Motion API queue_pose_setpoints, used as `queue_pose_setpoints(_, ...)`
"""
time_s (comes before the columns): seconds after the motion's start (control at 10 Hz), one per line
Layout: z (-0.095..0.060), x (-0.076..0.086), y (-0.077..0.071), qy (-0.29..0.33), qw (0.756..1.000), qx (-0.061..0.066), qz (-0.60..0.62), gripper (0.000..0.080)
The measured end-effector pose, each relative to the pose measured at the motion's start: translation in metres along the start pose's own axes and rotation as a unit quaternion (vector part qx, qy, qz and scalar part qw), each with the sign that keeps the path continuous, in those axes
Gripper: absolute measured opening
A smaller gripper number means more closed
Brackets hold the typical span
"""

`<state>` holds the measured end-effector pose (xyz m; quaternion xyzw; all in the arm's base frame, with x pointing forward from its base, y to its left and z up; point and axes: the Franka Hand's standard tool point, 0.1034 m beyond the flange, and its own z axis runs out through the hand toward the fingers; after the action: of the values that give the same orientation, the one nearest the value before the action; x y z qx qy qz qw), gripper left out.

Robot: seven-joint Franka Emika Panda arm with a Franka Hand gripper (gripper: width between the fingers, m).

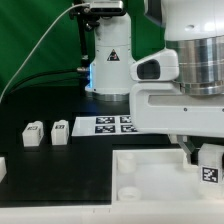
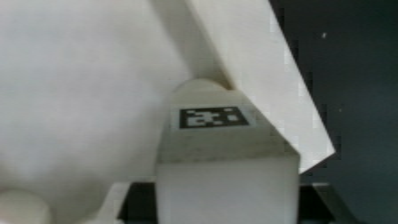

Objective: Assemble one leg

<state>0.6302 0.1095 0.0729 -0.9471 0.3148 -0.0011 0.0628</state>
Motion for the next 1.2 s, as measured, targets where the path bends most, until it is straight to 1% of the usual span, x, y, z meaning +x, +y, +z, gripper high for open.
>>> queue_pose_setpoints(0.1, 0.0000, 0.0015, 0.0021, -0.004, 0.993, 0.004, 0.115, 0.0295)
queue_pose_setpoints(0.2, 0.0002, 0.0011, 0.0029, -0.008, 0.983, 0.008, 0.183, 0.0295)
queue_pose_setpoints(0.3, 0.0003, 0.0001, 0.0040, -0.016, 0.957, 0.013, 0.289, 0.0295)
queue_pose_setpoints(0.4, 0.0002, -0.0015, 0.0040, -0.024, 0.926, 0.016, 0.376, 0.0295)
queue_pose_setpoints(0.5, 0.0000, -0.0026, 0.0035, -0.033, 0.903, 0.023, 0.429, 0.0295)
queue_pose_setpoints(0.6, -0.0001, -0.0025, 0.0034, -0.039, 0.871, 0.027, 0.489, 0.0295)
queue_pose_setpoints(0.7, -0.0004, -0.0022, 0.0038, -0.040, 0.858, 0.026, 0.512, 0.0295)
queue_pose_setpoints(0.9, -0.0007, -0.0023, 0.0038, -0.040, 0.849, 0.025, 0.526, 0.0295)
queue_pose_setpoints(1.0, 0.0002, -0.0029, 0.0040, -0.041, 0.852, 0.025, 0.522, 0.0386)
queue_pose_setpoints(1.1, 0.0005, -0.0032, 0.0039, -0.041, 0.852, 0.024, 0.522, 0.0386)
queue_pose_setpoints(1.2, 0.0005, -0.0040, 0.0032, -0.041, 0.852, 0.024, 0.521, 0.0557)
